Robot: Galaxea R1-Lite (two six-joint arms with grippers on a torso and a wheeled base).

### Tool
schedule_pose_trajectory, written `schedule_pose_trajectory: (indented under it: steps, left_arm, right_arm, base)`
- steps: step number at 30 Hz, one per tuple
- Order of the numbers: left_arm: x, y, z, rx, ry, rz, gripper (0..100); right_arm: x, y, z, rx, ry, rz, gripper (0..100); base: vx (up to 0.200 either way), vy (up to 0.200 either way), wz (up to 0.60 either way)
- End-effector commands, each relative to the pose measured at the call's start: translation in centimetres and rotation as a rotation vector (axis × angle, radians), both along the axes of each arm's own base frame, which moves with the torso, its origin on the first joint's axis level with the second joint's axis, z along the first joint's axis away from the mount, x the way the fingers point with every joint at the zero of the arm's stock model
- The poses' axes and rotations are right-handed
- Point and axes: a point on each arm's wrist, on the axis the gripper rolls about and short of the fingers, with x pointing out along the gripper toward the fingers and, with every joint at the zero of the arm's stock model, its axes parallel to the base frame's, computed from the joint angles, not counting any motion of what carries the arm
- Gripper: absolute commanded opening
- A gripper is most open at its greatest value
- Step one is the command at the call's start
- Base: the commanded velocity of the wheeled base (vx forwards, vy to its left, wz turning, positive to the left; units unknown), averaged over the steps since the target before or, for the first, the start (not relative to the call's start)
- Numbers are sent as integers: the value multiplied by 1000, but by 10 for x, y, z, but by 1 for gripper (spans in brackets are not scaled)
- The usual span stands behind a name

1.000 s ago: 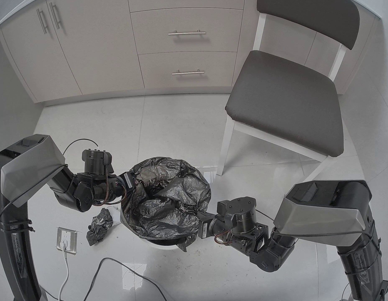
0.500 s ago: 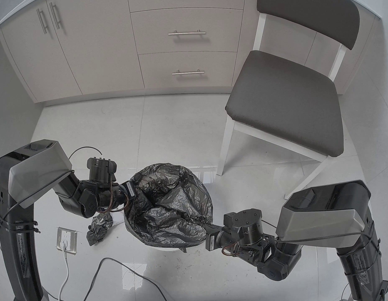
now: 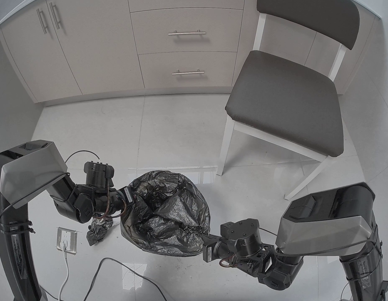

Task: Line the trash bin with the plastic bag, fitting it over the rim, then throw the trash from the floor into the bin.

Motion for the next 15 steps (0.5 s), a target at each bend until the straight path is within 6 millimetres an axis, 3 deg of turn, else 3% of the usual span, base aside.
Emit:
schedule_pose_trajectory:
  steps: [1,15]
  left_arm:
    - [-9,2,6,2,3,-2,0]
    - [-7,3,-10,20,-17,21,0]
  right_arm:
    - [-9,7,-2,-14,0,12,0]
    - [-20,12,-17,-54,17,-11,0]
  base:
    - [0,0,0]
    - [0,0,0]
